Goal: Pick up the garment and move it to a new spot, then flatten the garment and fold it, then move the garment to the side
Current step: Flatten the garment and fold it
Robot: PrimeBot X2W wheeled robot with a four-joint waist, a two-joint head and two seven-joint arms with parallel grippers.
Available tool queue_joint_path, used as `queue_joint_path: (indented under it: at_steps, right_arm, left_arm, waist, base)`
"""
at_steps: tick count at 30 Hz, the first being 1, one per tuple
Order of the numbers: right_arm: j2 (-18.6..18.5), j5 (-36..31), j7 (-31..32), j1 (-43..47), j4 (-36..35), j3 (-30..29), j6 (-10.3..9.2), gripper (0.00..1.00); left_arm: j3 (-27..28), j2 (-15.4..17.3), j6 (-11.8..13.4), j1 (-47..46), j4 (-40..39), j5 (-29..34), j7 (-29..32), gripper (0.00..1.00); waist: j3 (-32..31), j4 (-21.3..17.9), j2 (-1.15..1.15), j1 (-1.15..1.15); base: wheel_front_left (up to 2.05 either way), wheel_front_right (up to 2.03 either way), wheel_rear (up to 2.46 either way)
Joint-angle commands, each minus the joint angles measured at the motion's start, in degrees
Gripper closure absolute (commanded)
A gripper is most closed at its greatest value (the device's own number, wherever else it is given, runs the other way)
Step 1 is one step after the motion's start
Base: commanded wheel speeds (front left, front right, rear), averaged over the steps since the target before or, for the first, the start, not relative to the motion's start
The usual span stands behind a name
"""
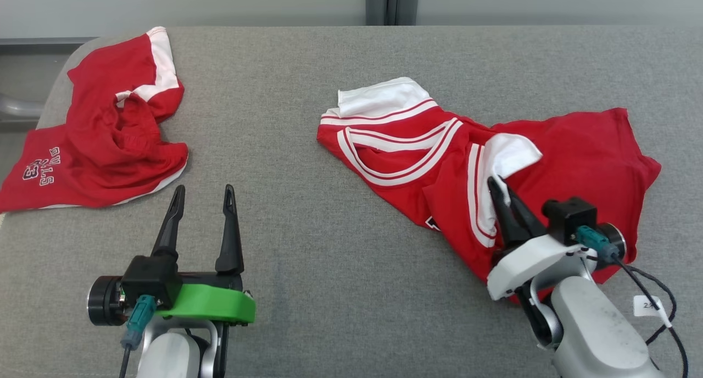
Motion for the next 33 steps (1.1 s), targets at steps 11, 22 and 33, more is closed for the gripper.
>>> queue_joint_path:
  at_steps: [11,22,33]
  right_arm:
    - [0.2,-1.8,-0.2,3.8,-7.4,24.1,-0.08,1.00]
    - [-1.6,2.8,-0.2,2.0,-0.8,37.4,-0.09,0.00]
    - [-6.0,1.7,-0.2,5.0,-6.5,10.8,-0.08,0.00]
  left_arm:
    - [-1.4,0.1,0.5,0.6,0.4,-1.4,0.0,0.00]
    - [-2.5,0.1,1.0,1.3,0.9,-2.1,0.0,0.00]
    - [-1.6,0.1,0.4,1.7,1.0,-0.7,0.0,0.00]
  waist:
    - [-1.2,2.1,0.00,0.00]
    - [-1.8,2.5,0.00,0.00]
    - [-2.8,-2.5,0.00,0.00]
  base:
    - [0.00,0.00,0.00]
    - [0.00,0.00,0.00]
    - [0.00,0.00,0.00]
